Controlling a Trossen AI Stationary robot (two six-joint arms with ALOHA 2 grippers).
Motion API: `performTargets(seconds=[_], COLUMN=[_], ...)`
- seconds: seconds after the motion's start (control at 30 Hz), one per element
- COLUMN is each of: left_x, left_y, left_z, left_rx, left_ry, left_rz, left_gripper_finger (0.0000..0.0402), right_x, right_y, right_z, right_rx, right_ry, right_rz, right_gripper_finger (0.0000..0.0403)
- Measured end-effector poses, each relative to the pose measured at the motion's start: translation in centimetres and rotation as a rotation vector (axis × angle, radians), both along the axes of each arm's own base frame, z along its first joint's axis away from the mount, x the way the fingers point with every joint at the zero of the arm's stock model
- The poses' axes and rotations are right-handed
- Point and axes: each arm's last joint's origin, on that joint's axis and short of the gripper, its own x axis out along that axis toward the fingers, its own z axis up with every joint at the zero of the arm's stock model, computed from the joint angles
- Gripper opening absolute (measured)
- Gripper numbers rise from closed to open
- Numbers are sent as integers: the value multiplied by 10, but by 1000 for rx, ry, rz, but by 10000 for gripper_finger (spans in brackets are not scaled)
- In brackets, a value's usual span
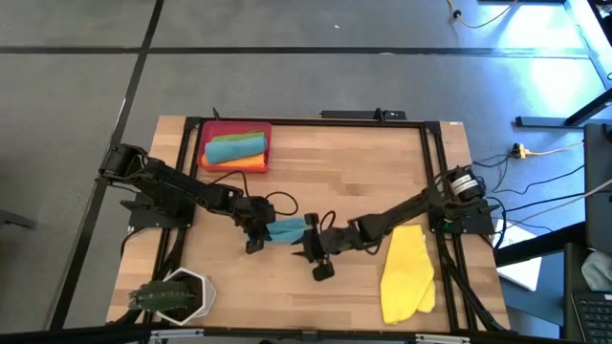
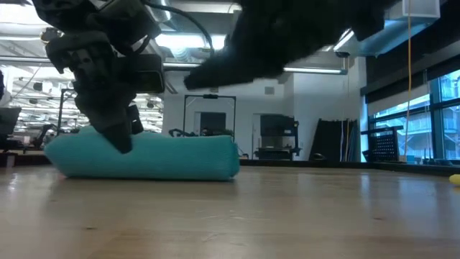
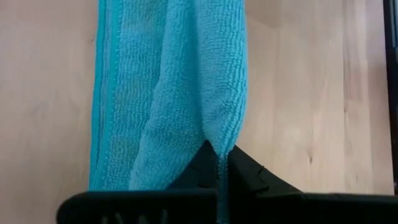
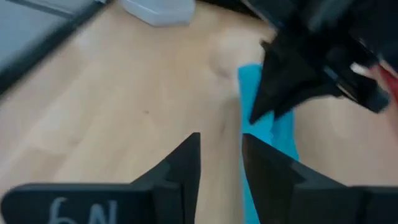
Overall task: Roll microfiber towels into tight, uniform cylinder then place into a basket
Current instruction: Roll the blue microfiber towel
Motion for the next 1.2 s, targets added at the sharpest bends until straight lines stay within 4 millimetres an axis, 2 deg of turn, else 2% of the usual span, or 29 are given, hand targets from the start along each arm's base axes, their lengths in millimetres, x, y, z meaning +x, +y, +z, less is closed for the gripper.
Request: performTargets(seconds=[0.1,0.27,0.53,0.7,0.8,0.97,1.2], left_x=[0,1,2,2,2,2,2], left_y=[1,1,1,1,1,1,2], left_z=[0,1,1,1,1,1,1], left_rx=[-3,-11,-9,-4,-6,-2,8], left_ry=[-1,-7,-15,-16,-14,-13,-8], left_rz=[7,14,16,20,24,33,45], left_gripper_finger=[0,0,0,0,0,0,0], right_x=[4,13,23,25,25,31,31], right_y=[-4,-25,-51,-60,-61,-59,-44], right_z=[-13,-33,-42,-51,-47,-30,-25], right_rx=[-25,-12,43,53,52,57,60], right_ry=[18,57,45,76,65,-5,-10], right_rz=[-49,-111,-117,-117,-119,-109,-34], right_gripper_finger=[105,75,42,37,37,37,37])
